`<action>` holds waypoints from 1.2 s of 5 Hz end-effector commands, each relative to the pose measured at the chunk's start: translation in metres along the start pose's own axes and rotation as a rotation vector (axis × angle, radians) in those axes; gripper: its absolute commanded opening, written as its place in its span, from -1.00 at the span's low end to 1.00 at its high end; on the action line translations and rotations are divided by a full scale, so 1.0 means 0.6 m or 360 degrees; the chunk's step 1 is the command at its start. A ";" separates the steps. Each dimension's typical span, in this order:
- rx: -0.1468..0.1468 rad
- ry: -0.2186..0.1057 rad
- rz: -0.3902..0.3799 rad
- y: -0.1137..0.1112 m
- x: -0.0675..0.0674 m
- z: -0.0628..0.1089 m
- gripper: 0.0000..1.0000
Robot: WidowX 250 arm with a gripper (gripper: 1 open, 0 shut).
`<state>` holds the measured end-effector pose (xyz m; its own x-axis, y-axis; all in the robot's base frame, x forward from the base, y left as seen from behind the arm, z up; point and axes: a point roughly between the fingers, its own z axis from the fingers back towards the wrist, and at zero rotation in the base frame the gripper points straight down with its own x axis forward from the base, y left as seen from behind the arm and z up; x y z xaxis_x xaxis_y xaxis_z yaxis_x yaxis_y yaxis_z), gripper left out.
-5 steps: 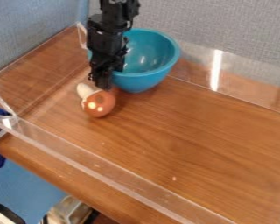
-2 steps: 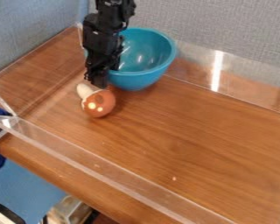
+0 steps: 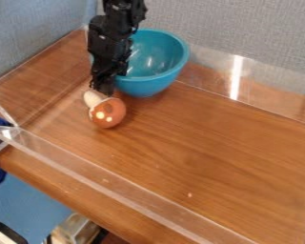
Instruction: Remove the mushroom from inside the blue bowl and put it on the table
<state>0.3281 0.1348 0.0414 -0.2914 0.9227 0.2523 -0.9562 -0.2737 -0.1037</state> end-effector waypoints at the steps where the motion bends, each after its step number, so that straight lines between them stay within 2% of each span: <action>1: 0.0216 -0.0015 0.0456 0.043 0.017 -0.137 -1.00; 3: 0.0190 0.0012 0.0336 0.072 0.027 -0.082 -1.00; 4: 0.0176 0.0025 0.0275 0.087 0.008 -0.073 -1.00; 5: 0.0163 0.0060 0.0166 0.081 0.017 -0.074 1.00; 6: 0.0192 0.0085 0.0192 0.089 0.026 -0.066 -1.00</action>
<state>0.3022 0.1460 0.0174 -0.4167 0.8907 0.1815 -0.9083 -0.3997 -0.1238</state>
